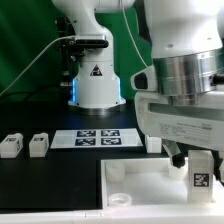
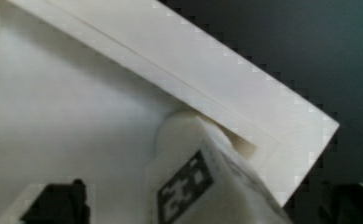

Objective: Assemble one leg

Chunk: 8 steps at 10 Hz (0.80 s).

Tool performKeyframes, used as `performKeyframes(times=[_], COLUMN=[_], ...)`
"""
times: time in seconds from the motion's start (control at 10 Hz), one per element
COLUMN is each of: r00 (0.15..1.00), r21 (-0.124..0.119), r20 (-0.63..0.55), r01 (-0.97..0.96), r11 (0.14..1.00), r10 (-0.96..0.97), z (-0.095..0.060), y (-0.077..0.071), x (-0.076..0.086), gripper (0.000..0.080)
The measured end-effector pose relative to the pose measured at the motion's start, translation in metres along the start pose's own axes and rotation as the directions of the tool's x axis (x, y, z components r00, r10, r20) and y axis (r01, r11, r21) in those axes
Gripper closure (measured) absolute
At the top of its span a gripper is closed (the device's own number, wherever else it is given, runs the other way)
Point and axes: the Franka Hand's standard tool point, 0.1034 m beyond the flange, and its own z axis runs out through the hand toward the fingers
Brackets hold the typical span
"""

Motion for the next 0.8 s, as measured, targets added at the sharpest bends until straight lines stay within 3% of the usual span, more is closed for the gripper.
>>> performKeyframes(times=[0.2, 0.3, 0.4, 0.5, 0.6, 0.8], r00=[0.98, 0.949, 0.875, 0.749, 0.683, 0.713], r21=[-0.007, -0.026, -0.095, -0.134, -0.147, -0.144], r20=[-0.003, -0.011, -0.041, -0.036, -0.031, -0.034], r01=[0.201, 0.316, 0.478, 0.652, 0.719, 0.689], r11=[0.98, 0.948, 0.873, 0.746, 0.679, 0.71], r10=[-0.201, -0.317, -0.483, -0.662, -0.73, -0.7], z=[0.001, 0.001, 0.001, 0.0, -0.001, 0.0], y=[0.003, 0.002, -0.003, -0.008, -0.01, -0.009], x=[0.003, 0.002, -0.003, -0.006, -0.008, -0.007], gripper=[0.015, 0.015, 0.015, 0.015, 0.015, 0.0165])
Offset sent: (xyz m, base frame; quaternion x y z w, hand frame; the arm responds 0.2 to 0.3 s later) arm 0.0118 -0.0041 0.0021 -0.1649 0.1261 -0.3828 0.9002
